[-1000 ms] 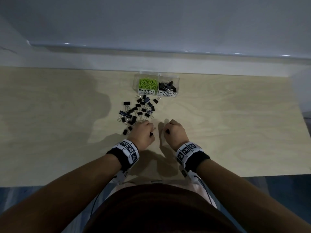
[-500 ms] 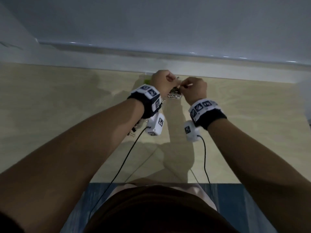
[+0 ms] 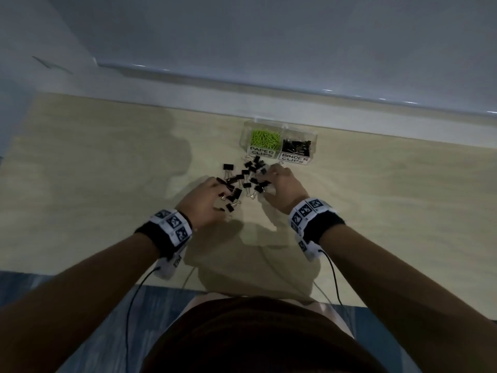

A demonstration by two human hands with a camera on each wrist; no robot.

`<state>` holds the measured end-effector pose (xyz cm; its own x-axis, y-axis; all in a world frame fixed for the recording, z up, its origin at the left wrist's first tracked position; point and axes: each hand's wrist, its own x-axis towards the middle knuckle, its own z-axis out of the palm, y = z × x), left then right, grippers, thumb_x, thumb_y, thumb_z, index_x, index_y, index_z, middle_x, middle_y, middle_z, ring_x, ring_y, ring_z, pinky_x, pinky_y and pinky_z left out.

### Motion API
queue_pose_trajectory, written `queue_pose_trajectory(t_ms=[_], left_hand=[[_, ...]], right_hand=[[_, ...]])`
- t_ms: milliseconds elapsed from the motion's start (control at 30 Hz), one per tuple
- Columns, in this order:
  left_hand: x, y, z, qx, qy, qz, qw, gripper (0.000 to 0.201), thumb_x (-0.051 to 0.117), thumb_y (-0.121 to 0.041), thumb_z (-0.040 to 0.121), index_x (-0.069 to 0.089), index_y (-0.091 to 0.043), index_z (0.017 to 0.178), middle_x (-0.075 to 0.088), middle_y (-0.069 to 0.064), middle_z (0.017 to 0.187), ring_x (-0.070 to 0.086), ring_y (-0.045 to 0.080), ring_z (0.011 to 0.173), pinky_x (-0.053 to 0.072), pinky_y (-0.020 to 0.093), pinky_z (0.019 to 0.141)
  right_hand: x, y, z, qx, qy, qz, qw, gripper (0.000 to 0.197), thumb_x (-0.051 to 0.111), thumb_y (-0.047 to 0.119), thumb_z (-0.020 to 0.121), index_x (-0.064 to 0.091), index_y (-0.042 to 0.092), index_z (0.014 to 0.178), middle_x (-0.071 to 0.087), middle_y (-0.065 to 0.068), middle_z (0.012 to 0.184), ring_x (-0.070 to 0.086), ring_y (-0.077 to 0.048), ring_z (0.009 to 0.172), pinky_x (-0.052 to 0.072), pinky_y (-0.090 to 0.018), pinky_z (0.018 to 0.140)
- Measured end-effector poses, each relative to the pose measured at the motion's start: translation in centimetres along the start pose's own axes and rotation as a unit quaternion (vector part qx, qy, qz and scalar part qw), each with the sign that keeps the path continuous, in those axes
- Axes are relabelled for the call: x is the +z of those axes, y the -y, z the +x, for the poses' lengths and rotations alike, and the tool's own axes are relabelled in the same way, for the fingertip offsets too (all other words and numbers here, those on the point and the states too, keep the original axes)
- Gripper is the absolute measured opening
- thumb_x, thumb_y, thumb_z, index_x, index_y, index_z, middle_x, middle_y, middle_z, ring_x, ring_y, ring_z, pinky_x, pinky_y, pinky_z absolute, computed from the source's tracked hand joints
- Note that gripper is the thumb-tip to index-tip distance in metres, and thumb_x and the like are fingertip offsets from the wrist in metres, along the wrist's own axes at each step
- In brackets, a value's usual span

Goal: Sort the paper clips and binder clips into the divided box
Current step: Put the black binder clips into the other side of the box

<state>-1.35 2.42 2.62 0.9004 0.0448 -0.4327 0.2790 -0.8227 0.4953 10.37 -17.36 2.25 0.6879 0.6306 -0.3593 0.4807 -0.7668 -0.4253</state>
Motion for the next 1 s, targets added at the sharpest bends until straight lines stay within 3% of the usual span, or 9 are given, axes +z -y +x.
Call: queue_pose_trajectory(t_ms=[100,200,333,433,533,633,800,1000], left_hand=[[2.0,-0.2,-0.2,0.015,-0.004,0.041,0.999,0.080,0.077,-0.038,0.071,0.036,-0.025,0.138,0.035,0.008,0.134,0.042,0.029,0.116,0.043,0.042,0.099],[3.0,-1.7,0.8,0.010,-0.008,0.087,0.996,0.089,0.075,-0.038,0.073,0.024,-0.028,0.145,0.024,0.009,0.141,0.035,0.035,0.118,0.043,0.045,0.099],[3.4,-2.6,2.1,-0.010,-0.021,0.045,0.999,0.070,0.073,-0.031,0.077,0.039,-0.024,0.137,0.027,0.009,0.139,0.039,0.037,0.119,0.042,0.046,0.100],[3.5,-2.9,2.6,0.006,-0.045,0.045,0.998,0.051,0.069,-0.023,0.080,0.051,-0.017,0.128,0.037,0.011,0.130,0.049,0.035,0.110,0.044,0.045,0.096],[3.3,-3.2,2.7,0.036,-0.066,0.060,0.995,0.036,0.063,-0.019,0.081,0.057,-0.012,0.116,0.044,0.013,0.120,0.054,0.035,0.098,0.048,0.043,0.087],[3.2,-3.5,2.8,0.071,-0.061,0.090,0.992,0.022,0.057,-0.016,0.080,0.059,-0.007,0.100,0.049,0.013,0.114,0.056,0.034,0.092,0.049,0.041,0.081],[3.3,-4.3,3.0,0.103,-0.055,0.150,0.982,0.023,0.047,-0.009,0.085,0.056,0.000,0.104,0.055,0.016,0.111,0.056,0.034,0.098,0.044,0.041,0.078],[2.8,-4.5,3.3,0.091,-0.062,0.082,0.990,0.018,0.050,-0.011,0.086,0.059,0.000,0.097,0.060,0.017,0.101,0.057,0.033,0.093,0.045,0.038,0.076]], right_hand=[[1.0,0.6,0.4,0.019,-0.001,-0.024,1.000,0.053,0.065,0.028,0.082,0.048,0.025,0.132,0.037,-0.008,0.131,0.035,-0.032,0.117,0.042,-0.045,0.099],[1.4,0.8,1.0,0.033,-0.004,-0.021,0.999,0.055,0.067,0.025,0.081,0.047,0.027,0.133,0.039,-0.009,0.127,0.037,-0.033,0.114,0.041,-0.045,0.099],[1.5,0.7,1.2,0.046,-0.008,0.015,0.999,0.043,0.068,0.014,0.078,0.059,0.022,0.119,0.044,-0.011,0.119,0.046,-0.034,0.107,0.044,-0.040,0.094],[1.4,0.5,0.7,0.045,-0.020,0.036,0.998,0.023,0.068,0.013,0.072,0.066,0.018,0.094,0.045,-0.010,0.105,0.052,-0.033,0.094,0.048,-0.036,0.083],[1.2,0.5,0.3,0.053,-0.010,0.041,0.998,0.015,0.070,0.014,0.070,0.067,0.019,0.083,0.041,-0.004,0.096,0.053,-0.029,0.086,0.048,-0.033,0.079],[1.2,0.3,0.0,0.060,0.007,0.041,0.997,0.018,0.067,0.008,0.071,0.068,0.016,0.087,0.046,-0.008,0.099,0.054,-0.029,0.087,0.045,-0.029,0.080],[1.1,0.4,-0.6,0.069,0.010,0.019,0.997,0.018,0.062,0.012,0.077,0.066,0.009,0.094,0.050,-0.013,0.103,0.056,-0.033,0.087,0.046,-0.032,0.074],[0.2,1.0,-0.7,0.076,0.031,-0.025,0.996,0.016,0.054,0.011,0.083,0.064,0.004,0.093,0.051,-0.015,0.100,0.057,-0.035,0.087,0.046,-0.034,0.075]])
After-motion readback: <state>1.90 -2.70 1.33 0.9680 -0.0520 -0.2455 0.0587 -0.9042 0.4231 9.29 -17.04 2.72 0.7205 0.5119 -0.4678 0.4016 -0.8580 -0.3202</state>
